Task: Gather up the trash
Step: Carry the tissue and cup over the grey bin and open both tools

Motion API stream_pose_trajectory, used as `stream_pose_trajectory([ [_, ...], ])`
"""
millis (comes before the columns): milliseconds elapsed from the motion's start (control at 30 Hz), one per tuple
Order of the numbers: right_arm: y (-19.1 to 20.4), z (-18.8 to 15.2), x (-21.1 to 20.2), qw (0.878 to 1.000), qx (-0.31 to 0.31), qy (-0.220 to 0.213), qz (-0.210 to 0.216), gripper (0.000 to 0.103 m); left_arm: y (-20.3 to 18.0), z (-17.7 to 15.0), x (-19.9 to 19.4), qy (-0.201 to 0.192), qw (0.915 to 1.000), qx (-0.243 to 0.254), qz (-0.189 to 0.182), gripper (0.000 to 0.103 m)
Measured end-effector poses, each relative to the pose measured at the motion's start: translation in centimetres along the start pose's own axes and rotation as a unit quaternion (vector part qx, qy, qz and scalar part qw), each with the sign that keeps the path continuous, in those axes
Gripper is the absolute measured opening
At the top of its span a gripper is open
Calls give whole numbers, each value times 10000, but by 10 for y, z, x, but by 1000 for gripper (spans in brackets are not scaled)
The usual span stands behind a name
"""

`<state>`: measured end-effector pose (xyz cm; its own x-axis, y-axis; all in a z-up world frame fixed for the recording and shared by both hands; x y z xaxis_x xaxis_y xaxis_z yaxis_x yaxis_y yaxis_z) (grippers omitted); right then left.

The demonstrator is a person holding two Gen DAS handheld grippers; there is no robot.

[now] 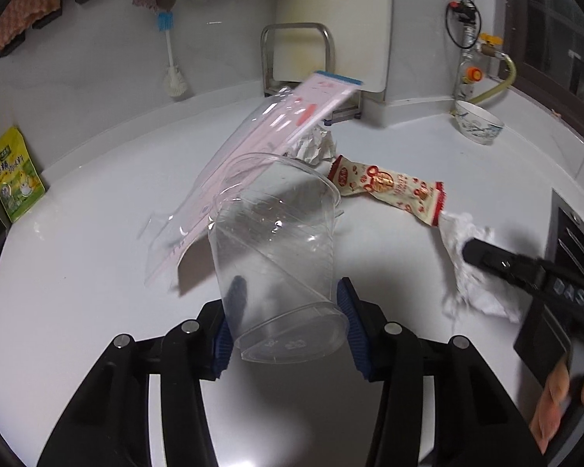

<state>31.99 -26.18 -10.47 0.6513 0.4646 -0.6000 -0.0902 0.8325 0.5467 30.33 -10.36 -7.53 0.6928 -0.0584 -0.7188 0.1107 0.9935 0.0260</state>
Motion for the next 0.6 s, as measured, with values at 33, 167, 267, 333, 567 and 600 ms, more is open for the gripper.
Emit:
stream_pose_trajectory([
  [33, 1, 0, -2, 10000, -5, -24, 7, 18, 1, -3, -6, -15, 10000, -4, -35, 47],
  [167, 9, -5, -11, 9998, -136, -138, 35, 18, 7, -14, -35, -108, 9998, 26, -155, 47],
  [267, 14, -11, -26, 9993, -194, -318, 66, 18, 6, -28, -54, -139, 9995, 147, -240, 47],
  [333, 18, -17, -38, 9987, -254, -436, 47, 18, 6, -39, -70, -206, 9990, 242, -303, 47],
  [567, 42, -68, -100, 9960, -308, -842, 39, 18, 8, -83, -113, -407, 9971, 505, -387, 47],
  [600, 48, -80, -109, 9957, -326, -866, 44, 18, 8, -91, -118, -411, 9968, 565, -376, 47],
])
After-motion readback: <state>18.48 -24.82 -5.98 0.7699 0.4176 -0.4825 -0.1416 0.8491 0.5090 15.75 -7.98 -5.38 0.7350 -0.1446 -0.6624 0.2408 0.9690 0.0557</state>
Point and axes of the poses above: each gripper's, at about its wrist camera, not at the fingertips, and x roughly the way its jaws point, y to its left, z to its top, the point moved 9 cm from there along x, roughly the way its jaws point
